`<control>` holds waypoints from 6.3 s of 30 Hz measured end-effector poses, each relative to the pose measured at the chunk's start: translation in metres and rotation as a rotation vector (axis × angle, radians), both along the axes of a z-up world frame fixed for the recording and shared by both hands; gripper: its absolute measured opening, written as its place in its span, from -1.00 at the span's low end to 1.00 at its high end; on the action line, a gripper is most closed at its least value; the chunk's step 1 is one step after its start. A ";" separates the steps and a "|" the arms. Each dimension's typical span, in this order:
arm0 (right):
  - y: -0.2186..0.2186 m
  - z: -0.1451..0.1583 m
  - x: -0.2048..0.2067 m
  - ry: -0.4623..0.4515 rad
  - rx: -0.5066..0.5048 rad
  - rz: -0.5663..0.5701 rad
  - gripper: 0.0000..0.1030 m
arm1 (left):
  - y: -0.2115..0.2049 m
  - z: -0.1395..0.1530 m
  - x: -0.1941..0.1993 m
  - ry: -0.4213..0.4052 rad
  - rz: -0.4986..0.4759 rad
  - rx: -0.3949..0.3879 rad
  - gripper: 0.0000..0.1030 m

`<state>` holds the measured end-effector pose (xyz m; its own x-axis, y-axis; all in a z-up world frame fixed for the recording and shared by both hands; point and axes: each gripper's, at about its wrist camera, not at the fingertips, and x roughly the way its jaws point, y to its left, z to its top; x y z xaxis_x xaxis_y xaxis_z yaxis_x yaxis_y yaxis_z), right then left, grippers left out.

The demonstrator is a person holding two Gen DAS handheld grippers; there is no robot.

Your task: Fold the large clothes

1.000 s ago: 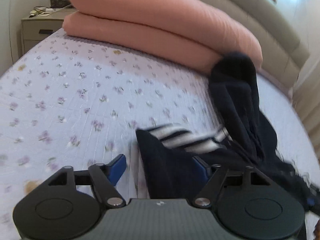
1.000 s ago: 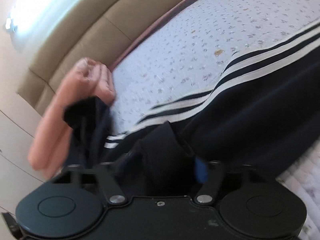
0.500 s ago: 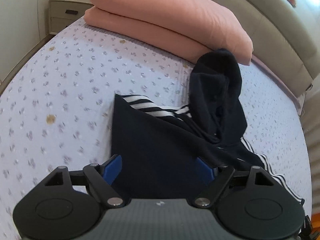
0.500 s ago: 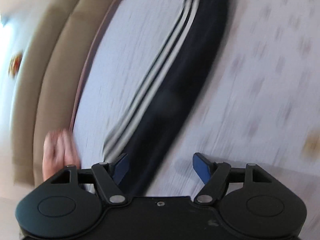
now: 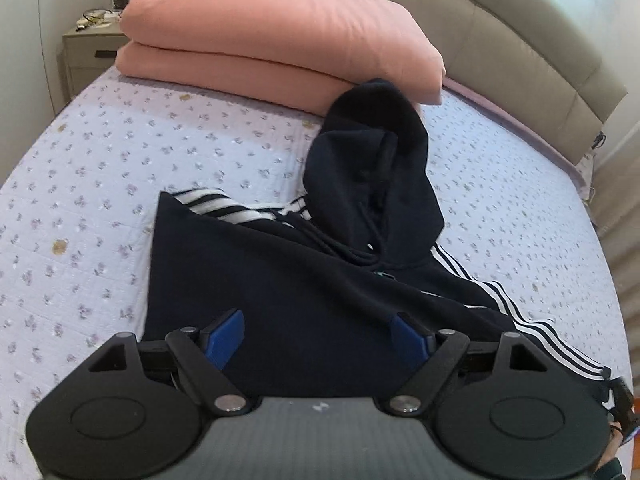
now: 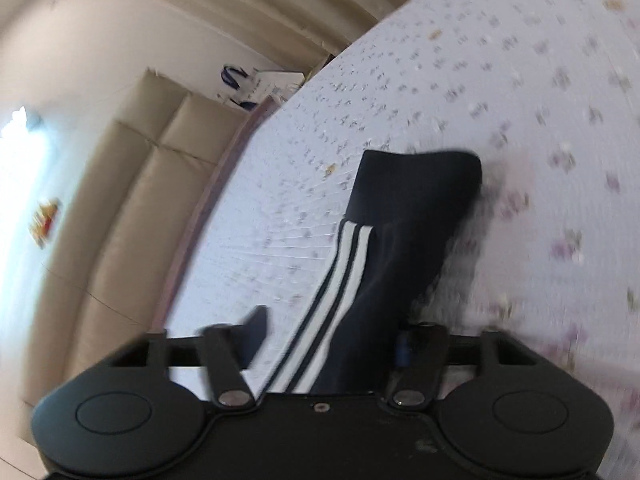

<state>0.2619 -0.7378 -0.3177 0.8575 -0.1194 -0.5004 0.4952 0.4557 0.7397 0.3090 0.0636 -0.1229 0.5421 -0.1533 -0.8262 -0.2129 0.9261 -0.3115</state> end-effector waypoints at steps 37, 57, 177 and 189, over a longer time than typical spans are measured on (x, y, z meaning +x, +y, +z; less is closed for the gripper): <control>0.677 0.069 0.010 -0.081 -0.500 1.421 -0.82 | 0.161 -0.044 -0.019 -0.245 -0.019 -0.260 0.91; 0.387 0.074 0.127 0.246 -0.487 0.938 0.66 | 0.012 -0.082 -0.012 -0.168 -0.547 0.078 0.88; 0.481 0.121 0.047 0.070 -0.273 1.019 1.00 | 0.015 -0.029 -0.056 -0.233 -0.473 0.031 0.75; 0.532 0.095 0.106 0.040 -0.457 1.085 -0.83 | 0.039 -0.111 0.120 -0.103 -0.270 -0.038 -0.90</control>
